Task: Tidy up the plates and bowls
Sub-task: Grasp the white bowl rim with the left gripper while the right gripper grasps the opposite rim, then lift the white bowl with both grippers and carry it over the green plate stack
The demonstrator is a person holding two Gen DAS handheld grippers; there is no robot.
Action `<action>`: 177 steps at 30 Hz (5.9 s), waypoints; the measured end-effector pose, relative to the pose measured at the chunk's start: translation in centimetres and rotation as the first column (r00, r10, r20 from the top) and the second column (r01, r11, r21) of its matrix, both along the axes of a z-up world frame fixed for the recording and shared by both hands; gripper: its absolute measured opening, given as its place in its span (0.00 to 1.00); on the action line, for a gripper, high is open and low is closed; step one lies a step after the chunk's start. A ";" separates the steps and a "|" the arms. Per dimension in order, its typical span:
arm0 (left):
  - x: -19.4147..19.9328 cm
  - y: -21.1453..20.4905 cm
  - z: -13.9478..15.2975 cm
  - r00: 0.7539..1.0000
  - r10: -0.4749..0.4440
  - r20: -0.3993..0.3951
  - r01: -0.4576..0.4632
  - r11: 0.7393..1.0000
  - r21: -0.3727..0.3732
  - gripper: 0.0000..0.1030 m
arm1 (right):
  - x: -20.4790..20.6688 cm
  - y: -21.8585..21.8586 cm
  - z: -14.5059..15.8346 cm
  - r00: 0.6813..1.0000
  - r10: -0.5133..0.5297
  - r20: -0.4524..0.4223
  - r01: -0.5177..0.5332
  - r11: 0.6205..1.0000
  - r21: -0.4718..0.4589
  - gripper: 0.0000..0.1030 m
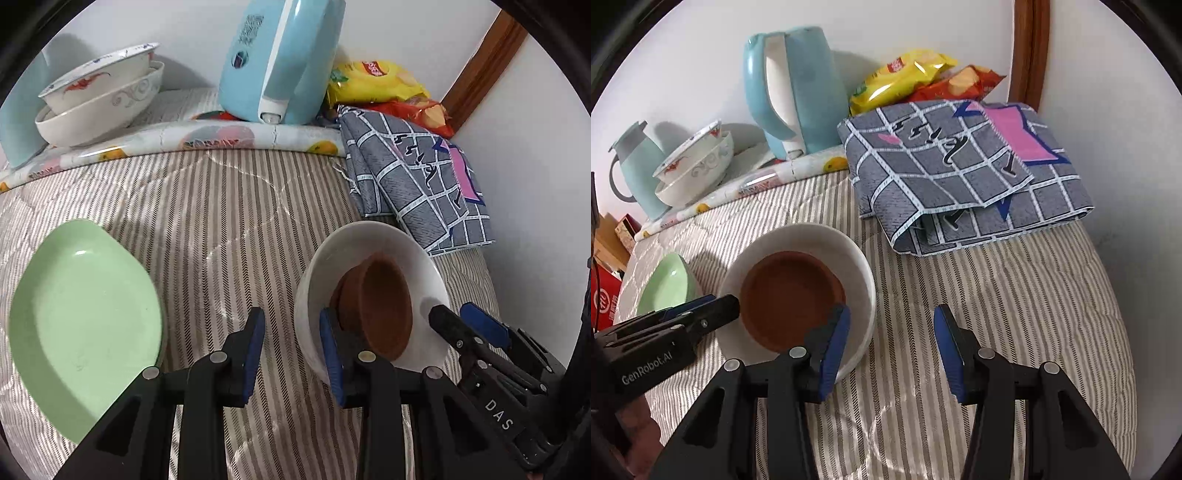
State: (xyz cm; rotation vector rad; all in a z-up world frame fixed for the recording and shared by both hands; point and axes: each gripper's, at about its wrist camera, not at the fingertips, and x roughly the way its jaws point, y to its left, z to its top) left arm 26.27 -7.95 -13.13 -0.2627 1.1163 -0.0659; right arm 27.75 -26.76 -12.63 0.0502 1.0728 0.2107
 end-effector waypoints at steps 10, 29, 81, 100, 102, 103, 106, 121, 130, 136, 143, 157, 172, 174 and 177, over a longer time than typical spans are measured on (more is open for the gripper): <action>1.5 -0.5 -1.2 0.999 -0.026 -0.029 0.026 0.999 0.032 0.28 | 1.3 0.8 -1.6 0.999 -0.002 -0.045 0.000 0.999 -0.043 0.38; 2.1 -0.5 -2.1 1.000 -0.029 -0.010 0.029 0.999 0.018 0.21 | 2.3 1.0 -2.6 0.998 -0.015 -0.060 0.012 0.999 -0.040 0.39; -2.8 -1.6 1.9 0.996 -0.065 0.061 0.064 0.998 0.021 0.08 | -4.1 0.6 1.9 0.992 -0.125 -0.009 0.125 0.989 0.078 0.10; -4.7 -0.7 5.3 0.991 -0.067 0.118 0.063 0.997 0.032 0.08 | -6.0 0.9 5.0 0.989 -0.139 0.041 0.134 0.985 0.106 0.10; -4.8 -0.6 5.5 0.990 -0.067 0.123 0.064 0.998 0.029 0.08 | -6.2 1.0 5.2 0.989 -0.140 0.044 0.135 0.985 0.105 0.10; -4.9 -0.5 5.7 0.990 -0.068 0.126 0.064 0.997 0.029 0.08 | -6.3 1.1 5.3 0.989 -0.142 0.047 0.136 0.985 0.107 0.10; -5.2 -0.4 6.0 0.989 -0.068 0.134 0.064 0.997 0.033 0.08 | -6.6 1.2 5.6 0.988 -0.143 0.052 0.136 0.984 0.111 0.10; -6.2 1.1 7.1 0.986 -0.058 0.154 0.053 0.998 0.037 0.08 | -7.1 2.4 6.7 0.989 -0.125 0.075 0.116 0.987 0.114 0.09; -6.6 2.0 7.7 0.985 -0.048 0.165 0.042 0.998 0.039 0.08 | -7.5 3.4 7.4 0.989 -0.115 0.089 0.105 0.988 0.116 0.09; -7.0 3.1 7.9 0.985 -0.037 0.170 0.030 0.999 0.040 0.08 | -7.6 4.3 7.6 0.990 -0.104 0.095 0.093 0.989 0.116 0.09; -7.3 4.4 7.9 0.985 -0.023 0.170 0.016 0.999 0.039 0.08 | -7.8 5.6 7.7 0.991 -0.090 0.097 0.079 0.990 0.114 0.09; -7.4 6.8 7.6 0.986 0.005 0.166 -0.010 0.999 0.032 0.08 | -7.8 8.0 7.7 0.993 -0.067 0.099 0.056 0.993 0.108 0.09; -7.6 9.0 7.8 0.985 0.027 0.170 -0.033 0.999 0.036 0.08 | -7.7 10.0 7.9 0.994 -0.049 0.101 0.037 0.993 0.116 0.09; -7.6 9.3 7.8 0.985 0.031 0.171 -0.037 0.999 0.036 0.08 | -7.7 10.3 7.9 0.994 -0.046 0.102 0.034 0.993 0.117 0.09; -7.5 9.7 7.8 0.985 0.036 0.169 -0.043 0.998 0.036 0.08 | -7.6 10.8 7.8 0.994 -0.042 0.100 0.030 0.993 0.119 0.09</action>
